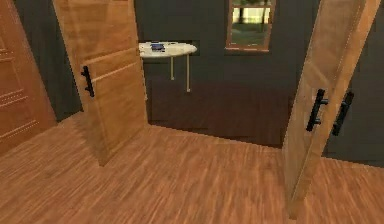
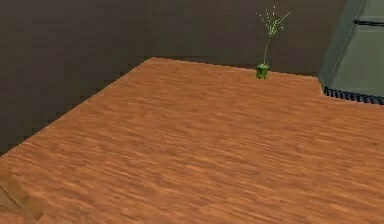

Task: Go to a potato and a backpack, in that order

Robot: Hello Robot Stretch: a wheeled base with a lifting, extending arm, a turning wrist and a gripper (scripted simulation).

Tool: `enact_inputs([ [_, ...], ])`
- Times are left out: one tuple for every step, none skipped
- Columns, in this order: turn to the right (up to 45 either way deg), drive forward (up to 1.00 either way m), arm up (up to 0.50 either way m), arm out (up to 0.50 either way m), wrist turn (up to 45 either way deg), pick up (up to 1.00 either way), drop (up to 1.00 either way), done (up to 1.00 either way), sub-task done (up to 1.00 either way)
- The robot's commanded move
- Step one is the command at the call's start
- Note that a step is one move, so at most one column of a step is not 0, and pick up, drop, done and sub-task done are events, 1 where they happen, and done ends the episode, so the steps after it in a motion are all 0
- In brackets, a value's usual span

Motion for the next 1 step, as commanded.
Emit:
enact_inputs([
  [3.0,0.00,0.00,0.00,0.0,0.00,0.00,0.00,0.00],
])
